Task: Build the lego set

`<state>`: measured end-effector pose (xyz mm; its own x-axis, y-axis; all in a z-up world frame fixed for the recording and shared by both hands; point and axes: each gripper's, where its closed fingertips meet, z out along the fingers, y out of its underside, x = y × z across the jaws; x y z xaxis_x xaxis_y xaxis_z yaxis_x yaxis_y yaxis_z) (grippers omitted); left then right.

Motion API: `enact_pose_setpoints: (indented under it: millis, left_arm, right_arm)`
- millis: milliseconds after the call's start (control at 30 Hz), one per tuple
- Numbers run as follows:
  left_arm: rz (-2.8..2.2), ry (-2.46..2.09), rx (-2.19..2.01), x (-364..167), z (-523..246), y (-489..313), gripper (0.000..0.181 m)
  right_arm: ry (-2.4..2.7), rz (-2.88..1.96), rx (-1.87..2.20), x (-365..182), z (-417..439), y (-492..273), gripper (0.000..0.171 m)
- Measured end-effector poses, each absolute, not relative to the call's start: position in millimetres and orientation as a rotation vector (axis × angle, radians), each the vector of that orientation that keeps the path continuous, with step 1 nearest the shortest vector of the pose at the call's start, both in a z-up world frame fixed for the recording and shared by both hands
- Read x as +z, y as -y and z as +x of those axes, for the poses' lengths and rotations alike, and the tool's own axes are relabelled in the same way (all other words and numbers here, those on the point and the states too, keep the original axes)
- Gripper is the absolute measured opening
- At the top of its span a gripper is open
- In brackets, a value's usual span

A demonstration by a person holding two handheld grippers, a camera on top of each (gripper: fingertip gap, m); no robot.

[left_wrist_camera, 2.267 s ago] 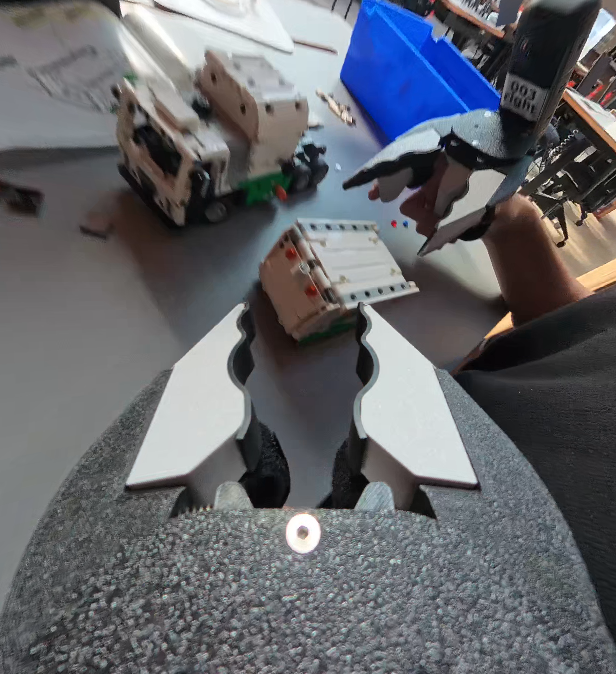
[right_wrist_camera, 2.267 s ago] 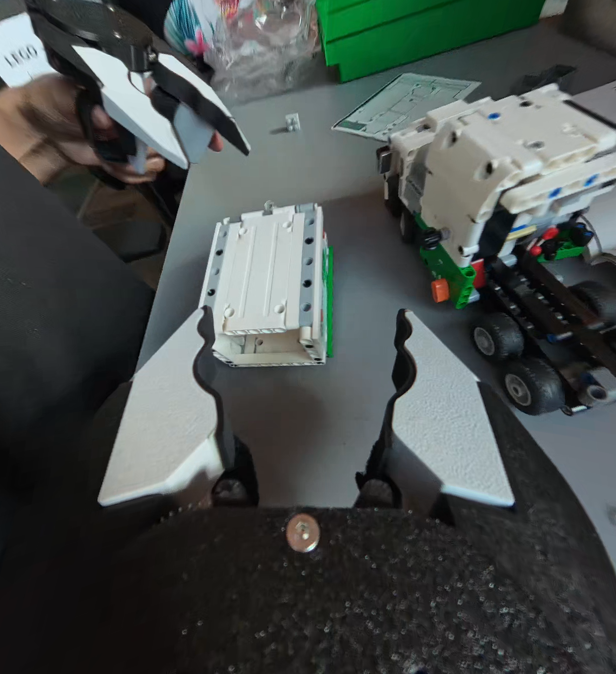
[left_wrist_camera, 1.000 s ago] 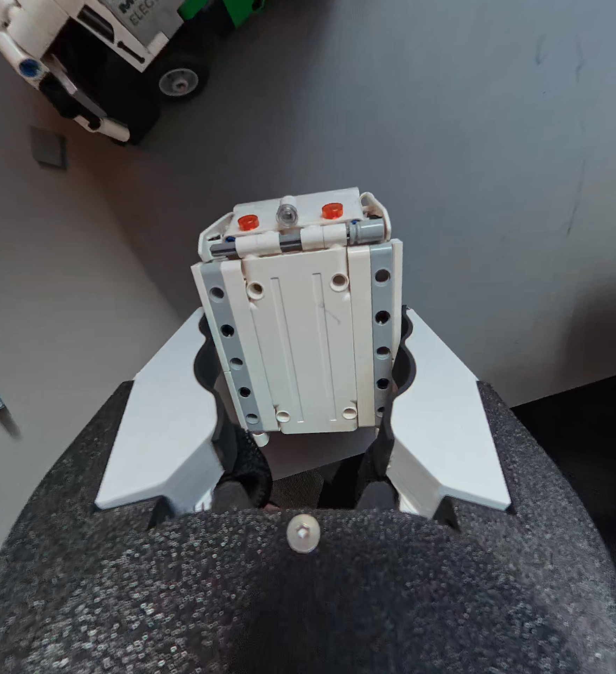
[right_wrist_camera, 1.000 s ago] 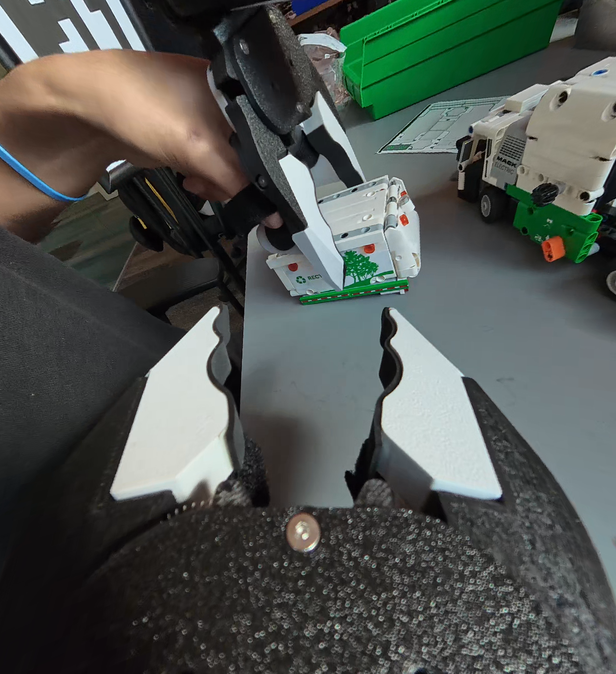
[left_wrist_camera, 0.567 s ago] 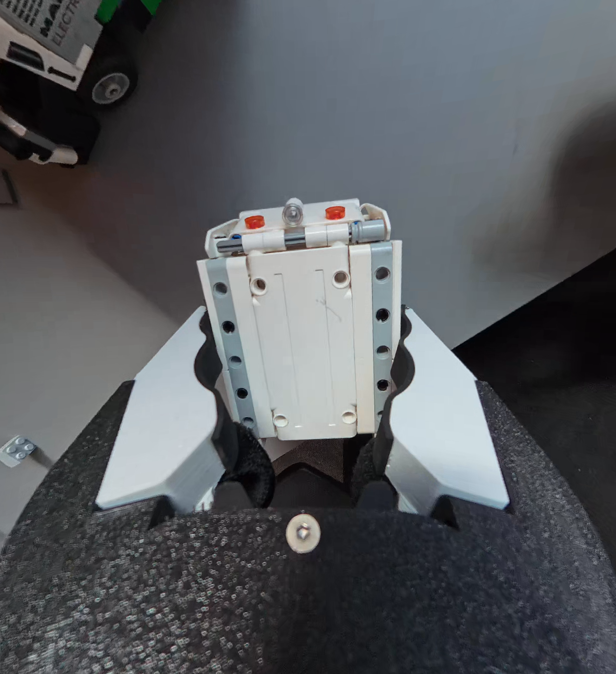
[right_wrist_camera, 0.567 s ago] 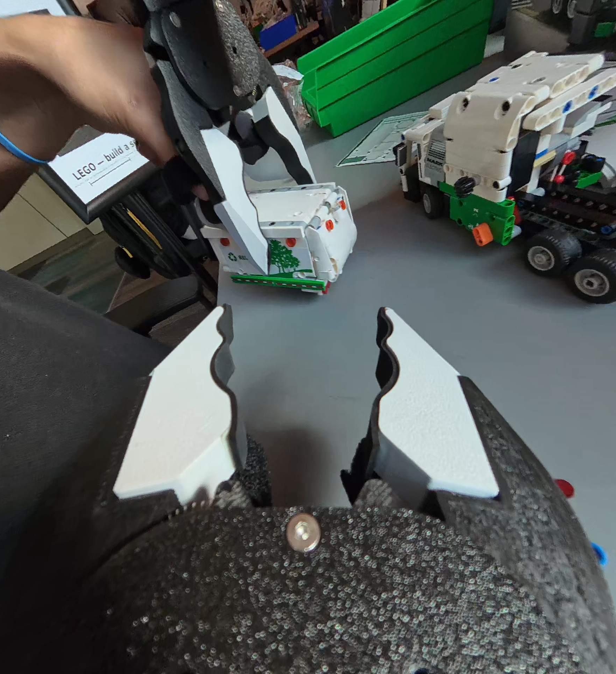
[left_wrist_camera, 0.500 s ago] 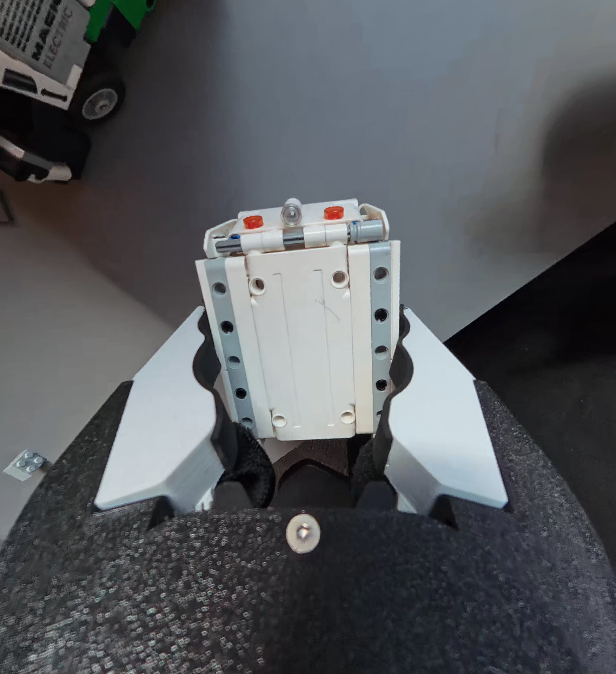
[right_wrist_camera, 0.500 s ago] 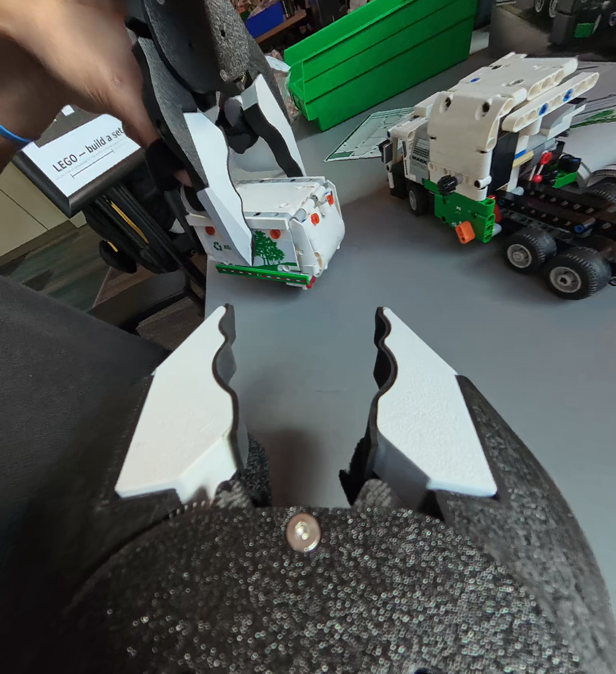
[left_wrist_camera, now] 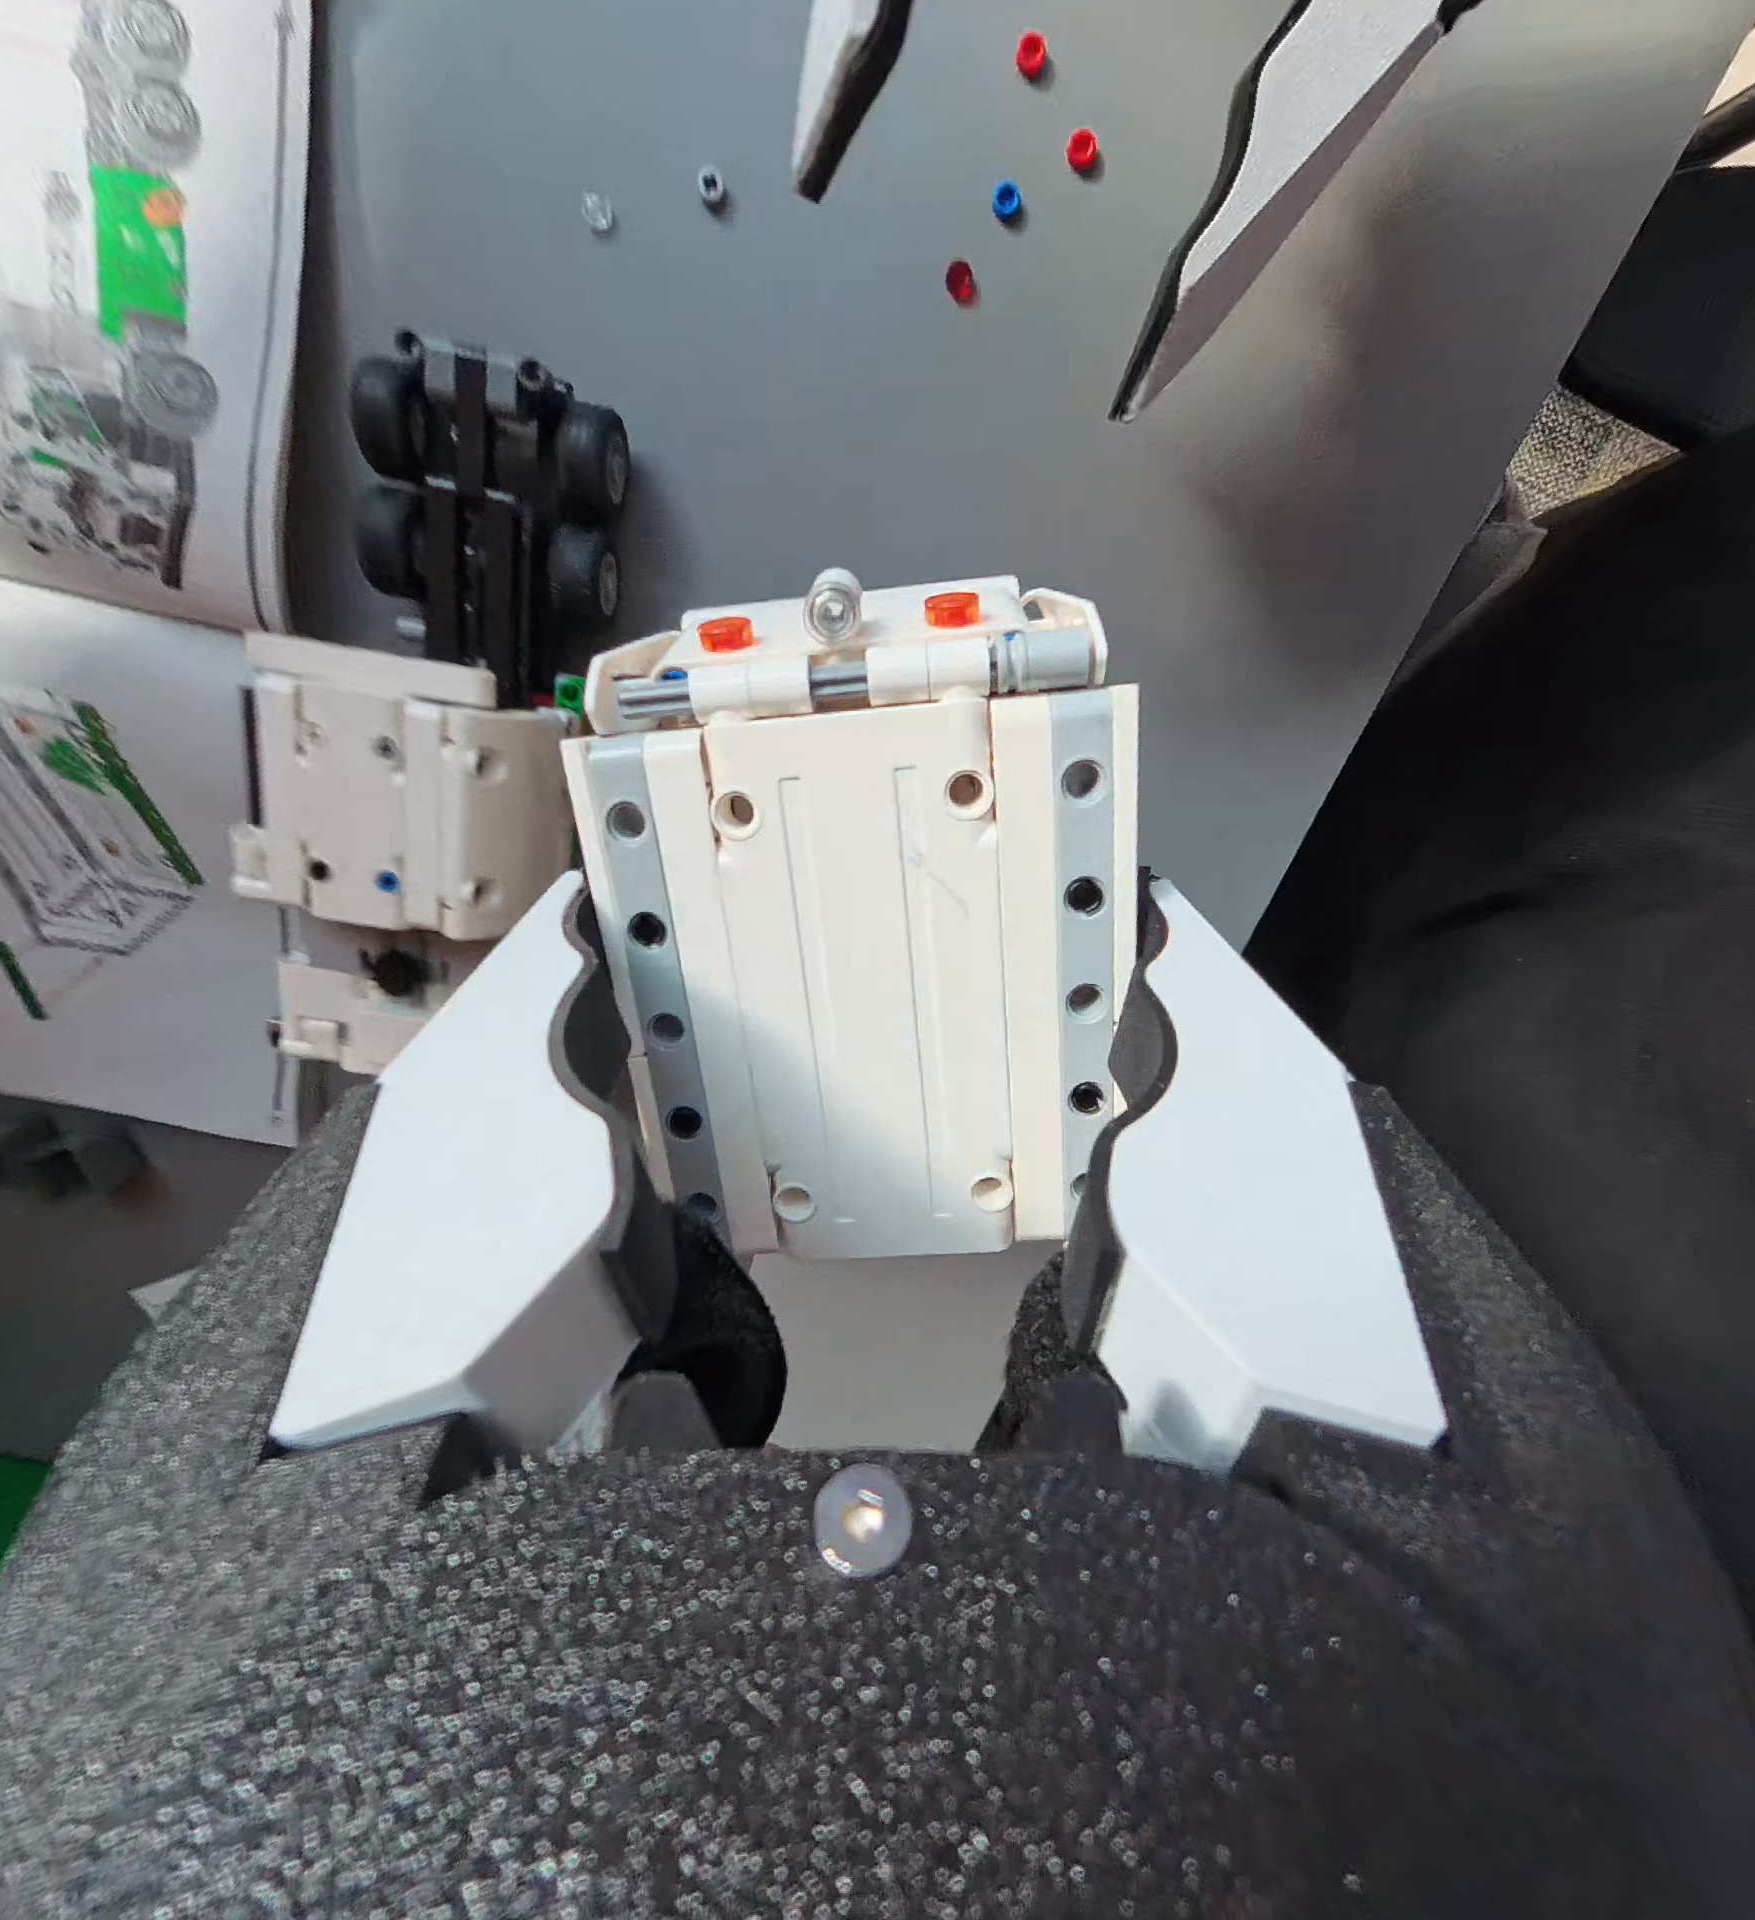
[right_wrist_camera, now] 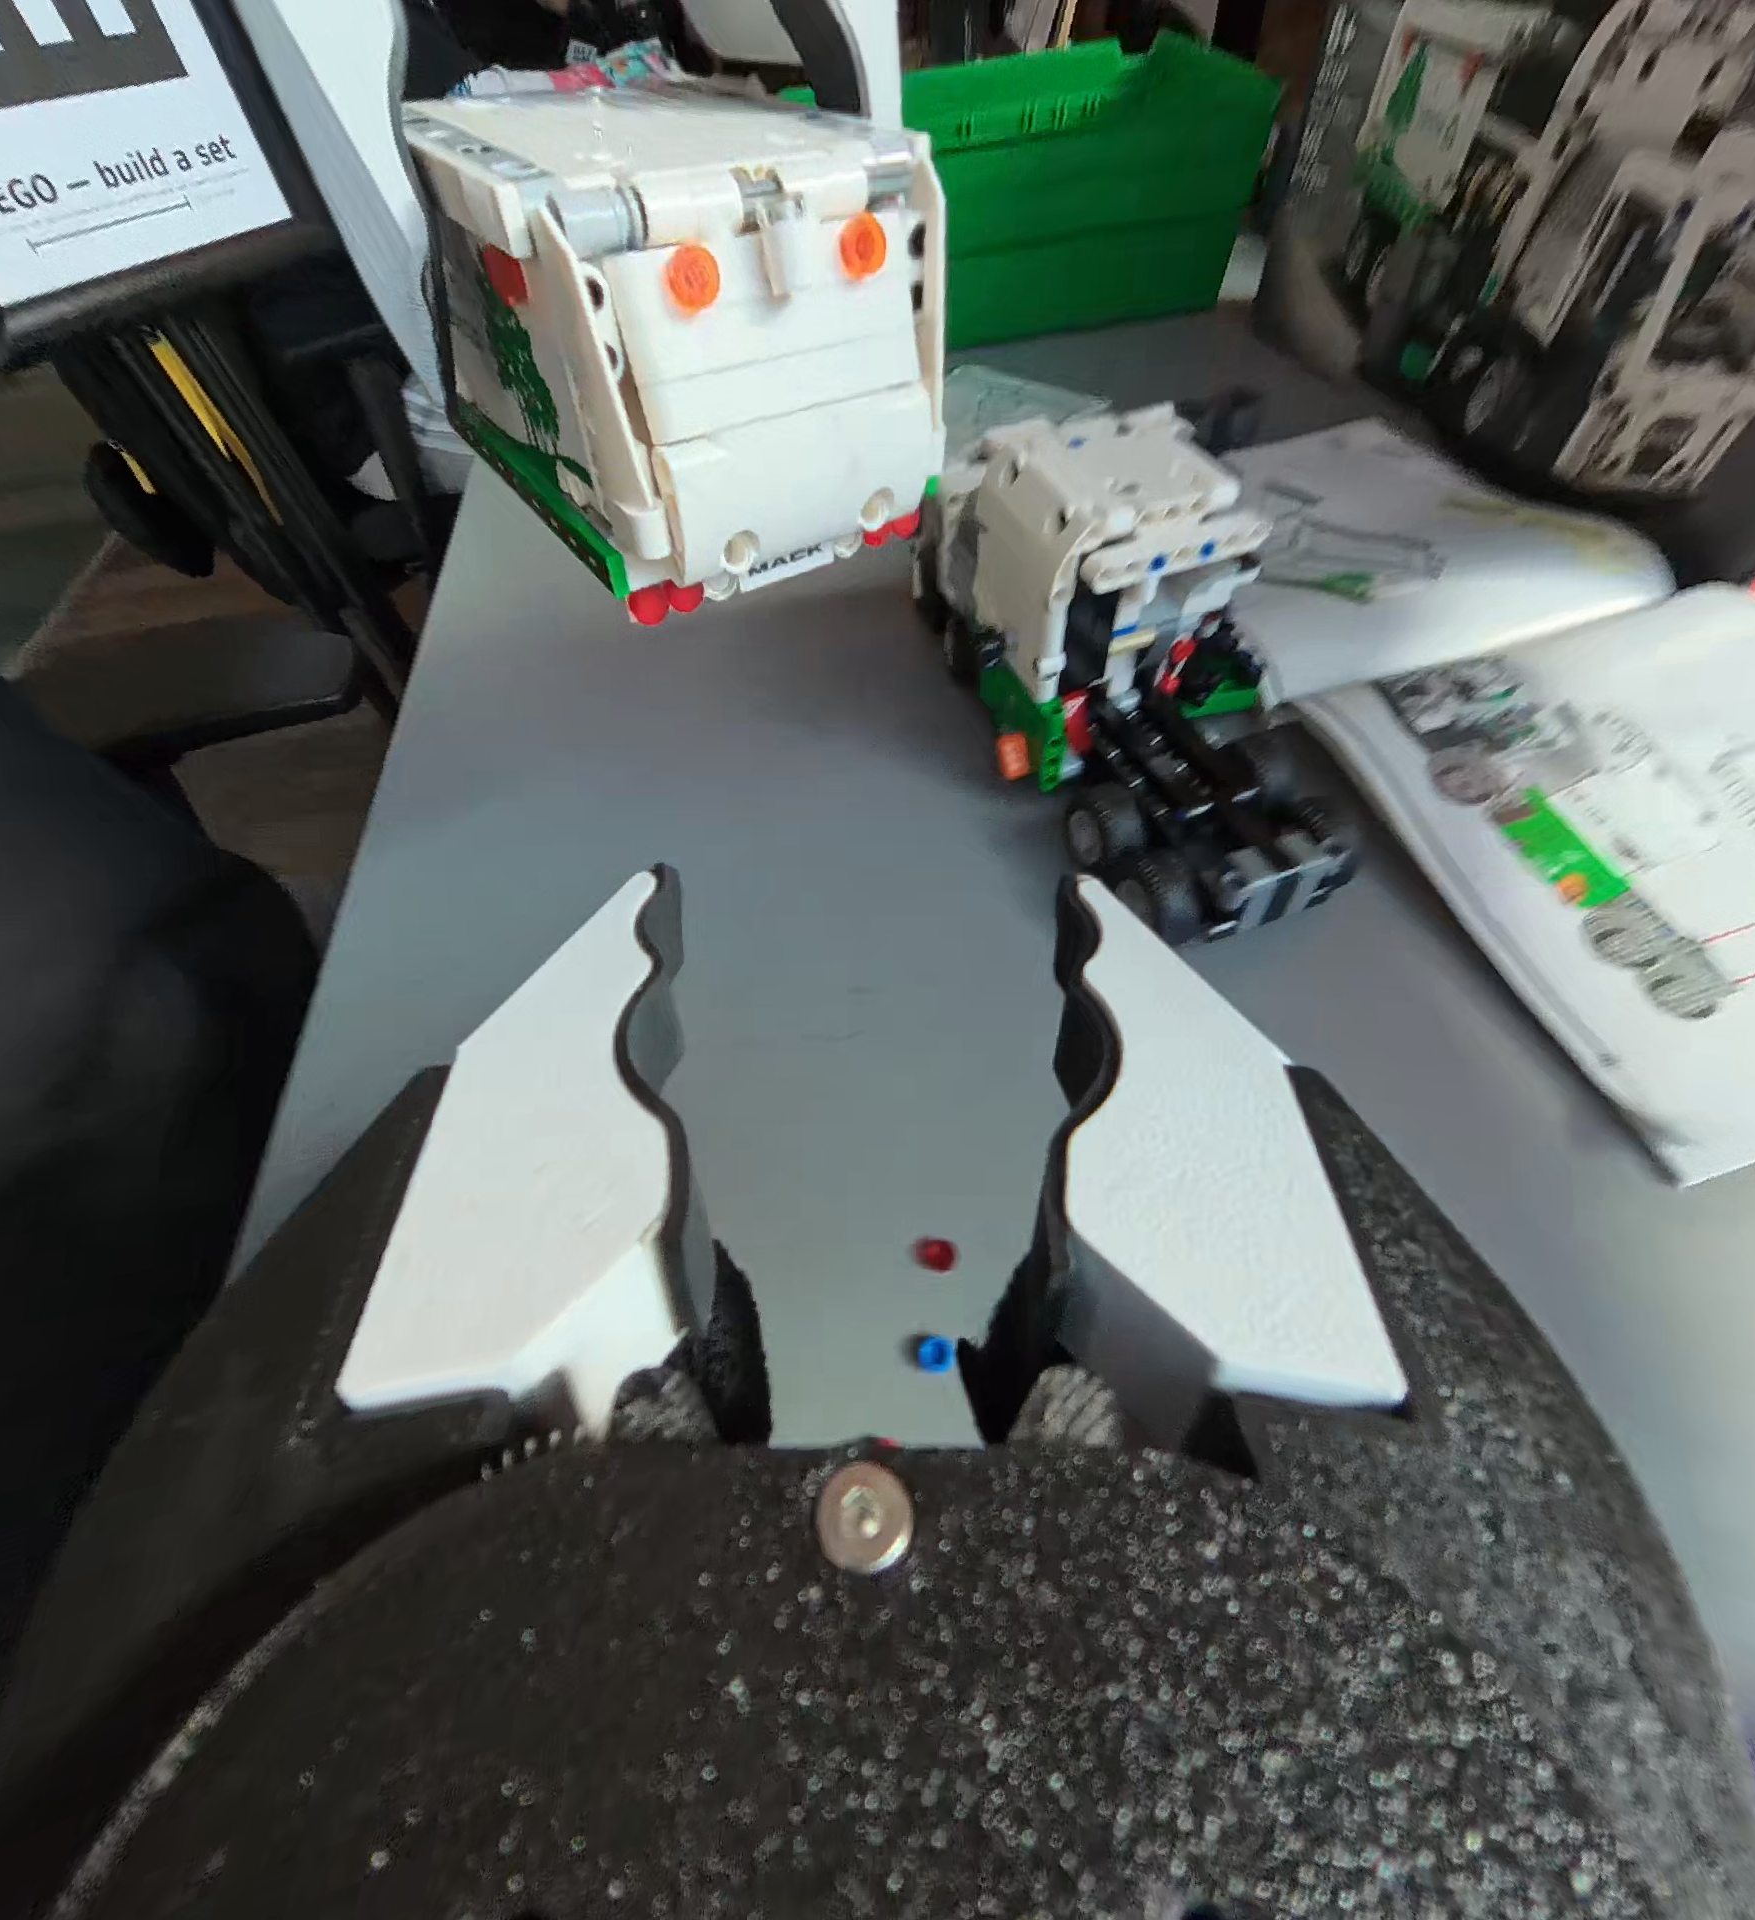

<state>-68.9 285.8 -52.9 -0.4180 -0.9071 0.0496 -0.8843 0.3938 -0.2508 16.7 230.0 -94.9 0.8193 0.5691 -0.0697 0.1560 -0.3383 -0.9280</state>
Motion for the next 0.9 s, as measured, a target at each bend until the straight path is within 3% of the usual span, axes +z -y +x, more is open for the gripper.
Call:
enact_pose_setpoints:
  millis: [33, 200, 367, 633, 900]
  left_arm:
    - [-1.593, -2.566, -0.352, -47, -58, -289, 0.095]
    - [-1.454, -2.638, -0.311, -35, -1, -305, 0.095]
    - [-1.4, -2.718, -0.216, -61, 36, -320, 0.095]
    - [-1.318, -2.831, -0.132, -86, 69, -330, 0.095]
    - [-1.254, -2.928, 0.098, -90, 74, -348, 0.095]
  right_arm:
    - [0.585, -1.858, 0.404, -88, 25, -236, 0.076]
    - [0.561, -1.794, 0.356, -74, 48, -263, 0.086]
    - [0.466, -1.711, 0.284, -68, 54, -273, 0.086]
    - [0.357, -1.892, 0.078, -92, 74, -292, 0.056]
    - [0.219, -1.968, 0.189, -102, 79, -308, 0.045]
